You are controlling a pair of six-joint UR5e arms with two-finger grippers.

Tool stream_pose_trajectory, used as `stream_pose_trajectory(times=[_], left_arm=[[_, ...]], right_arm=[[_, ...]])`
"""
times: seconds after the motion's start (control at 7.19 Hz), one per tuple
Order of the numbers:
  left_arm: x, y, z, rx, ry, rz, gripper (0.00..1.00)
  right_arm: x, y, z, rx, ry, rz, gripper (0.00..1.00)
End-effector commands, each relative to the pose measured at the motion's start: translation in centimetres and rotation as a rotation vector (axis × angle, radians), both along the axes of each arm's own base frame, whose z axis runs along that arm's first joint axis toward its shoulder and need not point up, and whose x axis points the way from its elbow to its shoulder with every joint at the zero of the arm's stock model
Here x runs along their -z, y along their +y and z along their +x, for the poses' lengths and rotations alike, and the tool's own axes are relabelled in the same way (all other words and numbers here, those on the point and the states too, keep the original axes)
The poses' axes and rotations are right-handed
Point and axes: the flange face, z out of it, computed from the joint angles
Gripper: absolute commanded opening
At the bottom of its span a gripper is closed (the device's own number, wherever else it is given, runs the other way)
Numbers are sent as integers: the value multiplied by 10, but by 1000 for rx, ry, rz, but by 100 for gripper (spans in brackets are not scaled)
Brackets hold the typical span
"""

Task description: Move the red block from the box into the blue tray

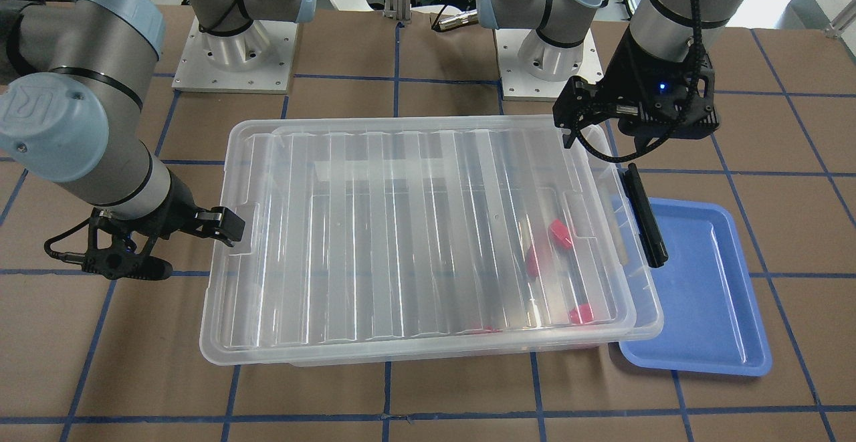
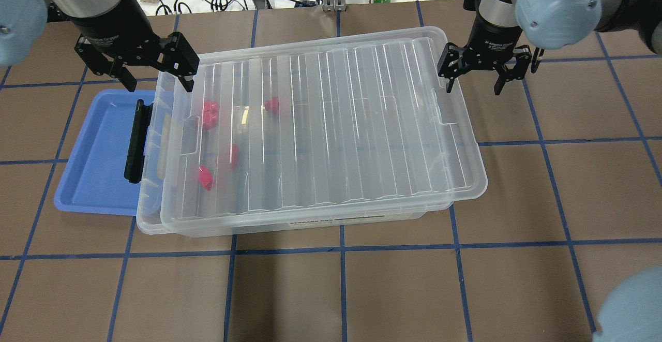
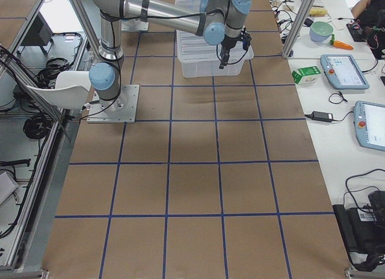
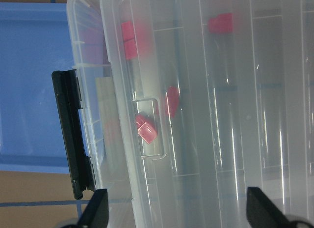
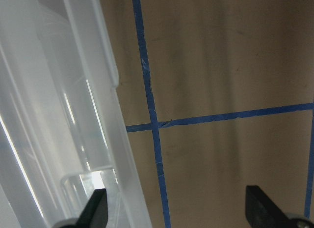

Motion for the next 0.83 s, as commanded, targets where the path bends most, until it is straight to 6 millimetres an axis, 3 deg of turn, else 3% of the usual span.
stream_pose_trajectory(times=[0.0,0.28,0.7], left_arm=[[0,0,0,0,0,-1,100],[0,0,0,0,0,-1,100],[0,-1,0,-1,1,-4,100]], right_arm=[[3,1,0,0,-2,14,100],[15,-6,-1,0,1,23,100],[12,-8,-4,-39,6,14,100]])
